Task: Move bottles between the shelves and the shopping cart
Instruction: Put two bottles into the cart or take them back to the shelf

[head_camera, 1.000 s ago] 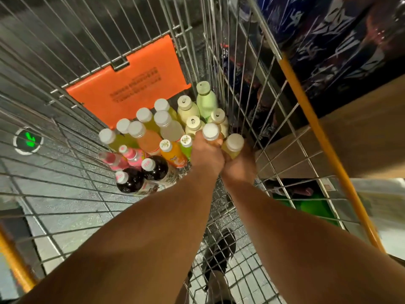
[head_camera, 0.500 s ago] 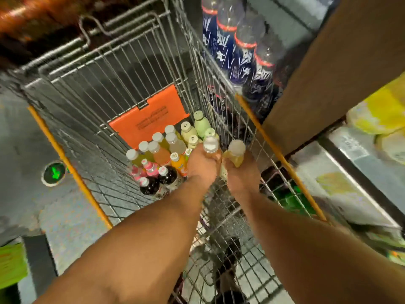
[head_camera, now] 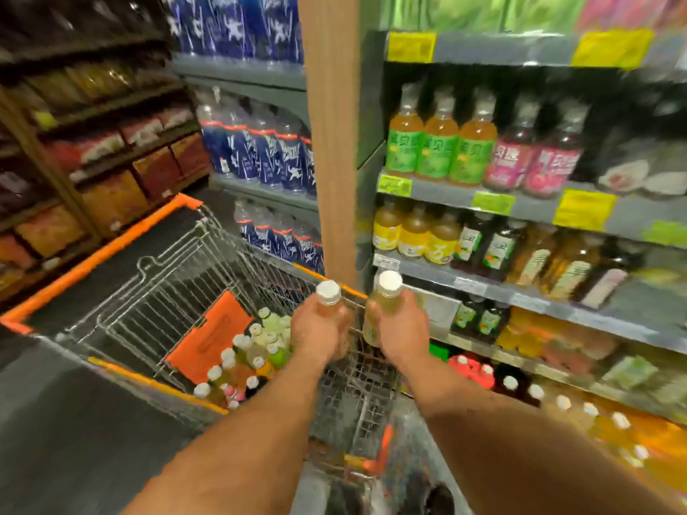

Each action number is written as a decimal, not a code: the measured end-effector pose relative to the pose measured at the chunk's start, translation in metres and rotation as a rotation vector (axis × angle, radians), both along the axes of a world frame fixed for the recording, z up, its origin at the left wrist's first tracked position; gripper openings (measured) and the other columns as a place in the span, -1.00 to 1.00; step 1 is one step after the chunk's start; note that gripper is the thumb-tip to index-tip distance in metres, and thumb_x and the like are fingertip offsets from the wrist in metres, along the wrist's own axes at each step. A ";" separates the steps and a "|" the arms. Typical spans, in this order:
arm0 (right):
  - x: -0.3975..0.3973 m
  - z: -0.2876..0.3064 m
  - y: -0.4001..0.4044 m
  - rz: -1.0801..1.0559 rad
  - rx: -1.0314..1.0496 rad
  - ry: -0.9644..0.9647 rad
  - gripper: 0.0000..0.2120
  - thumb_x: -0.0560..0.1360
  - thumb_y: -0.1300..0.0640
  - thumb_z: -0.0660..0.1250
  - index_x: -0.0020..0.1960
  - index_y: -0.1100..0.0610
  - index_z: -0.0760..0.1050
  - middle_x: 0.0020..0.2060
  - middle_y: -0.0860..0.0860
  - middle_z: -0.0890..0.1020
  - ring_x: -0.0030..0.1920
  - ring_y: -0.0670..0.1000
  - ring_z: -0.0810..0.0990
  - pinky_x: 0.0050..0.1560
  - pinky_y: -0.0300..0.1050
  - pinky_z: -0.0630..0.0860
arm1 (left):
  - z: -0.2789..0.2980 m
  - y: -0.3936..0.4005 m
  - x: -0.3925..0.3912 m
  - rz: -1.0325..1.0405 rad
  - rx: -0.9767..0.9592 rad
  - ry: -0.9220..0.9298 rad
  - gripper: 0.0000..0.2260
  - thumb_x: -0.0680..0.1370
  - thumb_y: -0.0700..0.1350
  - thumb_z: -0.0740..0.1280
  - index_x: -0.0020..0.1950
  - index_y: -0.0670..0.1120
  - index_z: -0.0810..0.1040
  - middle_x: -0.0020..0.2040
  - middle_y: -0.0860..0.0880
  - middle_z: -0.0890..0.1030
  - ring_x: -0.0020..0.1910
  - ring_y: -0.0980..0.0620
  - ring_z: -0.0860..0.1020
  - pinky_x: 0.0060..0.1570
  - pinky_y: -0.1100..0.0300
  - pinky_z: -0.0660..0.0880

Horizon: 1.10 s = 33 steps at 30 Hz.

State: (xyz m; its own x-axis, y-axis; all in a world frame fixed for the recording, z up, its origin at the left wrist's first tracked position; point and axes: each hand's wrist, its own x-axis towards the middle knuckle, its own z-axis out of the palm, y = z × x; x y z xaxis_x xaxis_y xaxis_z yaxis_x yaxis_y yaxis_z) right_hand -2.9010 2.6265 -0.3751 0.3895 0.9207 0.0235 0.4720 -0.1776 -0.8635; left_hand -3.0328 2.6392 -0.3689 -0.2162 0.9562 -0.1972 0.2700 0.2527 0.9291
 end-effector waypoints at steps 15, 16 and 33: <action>0.255 0.120 -0.296 -0.514 0.043 -0.007 -0.73 0.47 -0.13 0.34 0.07 0.01 0.51 0.00 0.09 0.64 -0.01 0.17 0.59 -0.02 0.00 0.52 | 0.114 -0.214 0.277 -0.643 0.191 0.208 -0.83 0.51 -0.04 0.43 0.04 0.01 0.51 0.02 -0.11 0.64 -0.02 -0.12 0.57 0.00 0.06 0.52; 0.279 0.123 -0.319 -0.548 0.041 -0.017 -0.70 0.47 -0.13 0.34 0.10 0.03 0.51 0.02 0.11 0.63 0.01 0.18 0.59 0.00 0.00 0.53 | 0.117 -0.231 0.303 -0.683 0.194 0.191 -0.84 0.51 -0.05 0.44 0.01 -0.01 0.50 -0.01 -0.11 0.63 -0.06 -0.11 0.56 -0.03 0.07 0.52; 0.605 0.142 -0.601 -1.003 0.025 -0.111 -0.59 0.48 -0.08 0.41 0.23 0.08 0.44 0.05 0.10 0.63 0.07 0.19 0.58 -0.08 -0.05 0.45 | 0.133 -0.458 0.667 -1.152 0.171 0.092 -0.64 0.52 0.00 0.39 0.30 -0.04 0.51 0.24 -0.13 0.58 0.18 -0.19 0.54 0.20 -0.08 0.49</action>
